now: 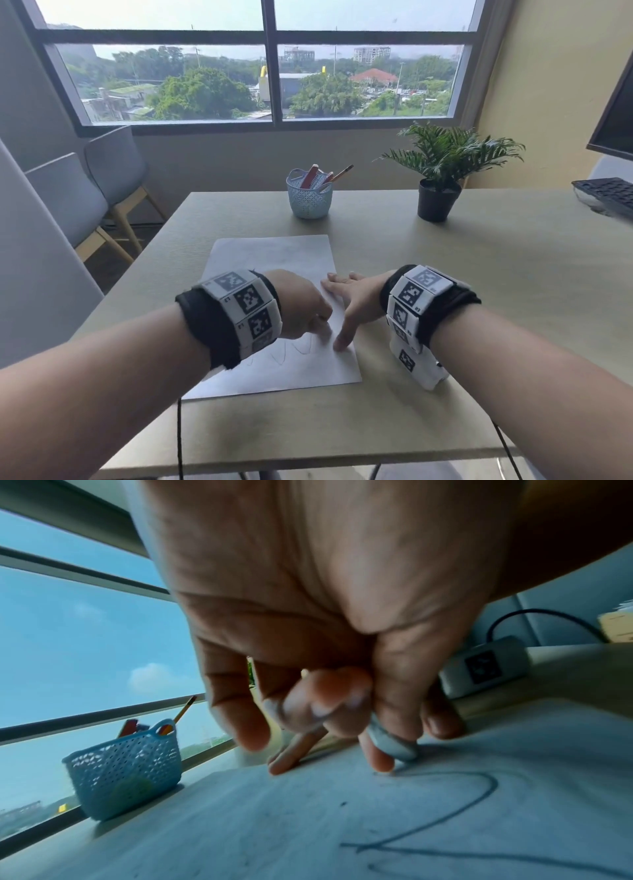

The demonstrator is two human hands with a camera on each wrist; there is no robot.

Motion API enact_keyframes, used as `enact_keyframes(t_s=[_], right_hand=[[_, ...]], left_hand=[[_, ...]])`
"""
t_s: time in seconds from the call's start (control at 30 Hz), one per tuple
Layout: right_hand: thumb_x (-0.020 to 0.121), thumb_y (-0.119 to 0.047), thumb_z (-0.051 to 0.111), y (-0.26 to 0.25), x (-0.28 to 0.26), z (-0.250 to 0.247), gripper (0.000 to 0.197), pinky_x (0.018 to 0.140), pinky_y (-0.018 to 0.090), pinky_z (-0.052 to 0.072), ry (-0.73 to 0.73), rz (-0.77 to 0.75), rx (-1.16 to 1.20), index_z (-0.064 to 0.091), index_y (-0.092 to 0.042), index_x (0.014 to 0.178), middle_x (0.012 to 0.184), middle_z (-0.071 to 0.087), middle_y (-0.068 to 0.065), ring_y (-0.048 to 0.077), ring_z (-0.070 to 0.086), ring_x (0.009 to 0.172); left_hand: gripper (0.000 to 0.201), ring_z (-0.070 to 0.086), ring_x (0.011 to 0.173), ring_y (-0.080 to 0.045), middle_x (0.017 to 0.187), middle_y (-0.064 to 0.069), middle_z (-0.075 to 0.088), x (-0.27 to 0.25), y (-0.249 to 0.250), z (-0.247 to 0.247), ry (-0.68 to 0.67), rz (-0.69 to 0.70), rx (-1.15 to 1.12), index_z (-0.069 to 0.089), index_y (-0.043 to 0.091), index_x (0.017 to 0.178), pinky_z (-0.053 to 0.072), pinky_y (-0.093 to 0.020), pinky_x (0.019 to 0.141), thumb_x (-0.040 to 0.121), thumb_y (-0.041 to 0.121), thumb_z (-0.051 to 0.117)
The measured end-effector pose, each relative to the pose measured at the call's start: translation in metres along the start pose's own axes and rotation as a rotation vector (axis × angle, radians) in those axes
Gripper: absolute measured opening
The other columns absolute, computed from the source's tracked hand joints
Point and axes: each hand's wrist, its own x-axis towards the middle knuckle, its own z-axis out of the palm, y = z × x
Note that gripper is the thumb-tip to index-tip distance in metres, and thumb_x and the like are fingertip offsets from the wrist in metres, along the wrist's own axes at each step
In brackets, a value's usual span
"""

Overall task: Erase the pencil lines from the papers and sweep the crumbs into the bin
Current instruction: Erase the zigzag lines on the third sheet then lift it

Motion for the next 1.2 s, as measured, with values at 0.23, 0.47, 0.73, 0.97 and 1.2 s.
enact_keyframes(t_s=[0.23,0.47,0.73,0.97,1.2], right_hand=[[0.073,-0.056,0.071,-0.007,0.0,0.002,0.114,0.119,0.048,-0.001,0.023,0.02,0.004,-0.005,-0.031,0.154,0.16,-0.014,-0.012,0.02,-0.012,0.148],[0.075,-0.059,0.068,-0.006,0.001,0.004,0.113,0.119,0.046,-0.005,0.011,0.031,0.019,-0.008,-0.031,0.153,0.159,-0.015,-0.013,0.018,-0.013,0.148],[0.072,-0.058,0.071,-0.006,0.002,0.004,0.116,0.12,0.045,-0.002,0.024,0.03,0.024,-0.006,-0.03,0.154,0.16,-0.013,-0.013,0.018,-0.01,0.148],[0.069,-0.055,0.075,-0.004,0.001,0.003,0.115,0.119,0.049,0.003,0.044,0.007,0.046,-0.004,-0.04,0.151,0.16,-0.009,-0.015,0.017,-0.009,0.148],[0.069,-0.055,0.075,-0.004,0.004,0.003,0.11,0.118,0.052,0.004,0.035,0.005,0.028,0.001,-0.046,0.15,0.16,-0.01,-0.014,0.019,-0.01,0.148]], left_hand=[[0.035,0.048,0.088,-0.015,0.112,0.005,0.06,0.002,-0.004,-0.007,0.023,-0.045,0.019,0.054,0.03,0.125,0.033,-0.028,0.072,0.101,0.046,0.035],[0.027,0.046,0.079,-0.014,0.094,0.008,0.059,-0.01,-0.001,0.008,0.006,0.039,0.007,0.057,0.032,0.119,0.033,-0.029,0.068,0.1,0.041,0.039],[0.029,0.044,0.081,-0.015,0.084,0.009,0.047,-0.005,-0.001,0.003,0.018,0.021,-0.008,0.055,0.031,0.122,0.033,-0.028,0.069,0.1,0.039,0.039],[0.03,0.05,0.089,-0.016,0.108,0.007,0.06,-0.003,-0.013,0.005,-0.003,-0.038,-0.051,0.055,0.033,0.123,0.041,-0.03,0.077,0.099,0.042,0.039],[0.029,0.045,0.08,-0.015,0.087,0.008,0.051,-0.01,-0.01,0.011,-0.03,0.013,-0.031,0.056,0.03,0.119,0.034,-0.029,0.069,0.1,0.043,0.038]])
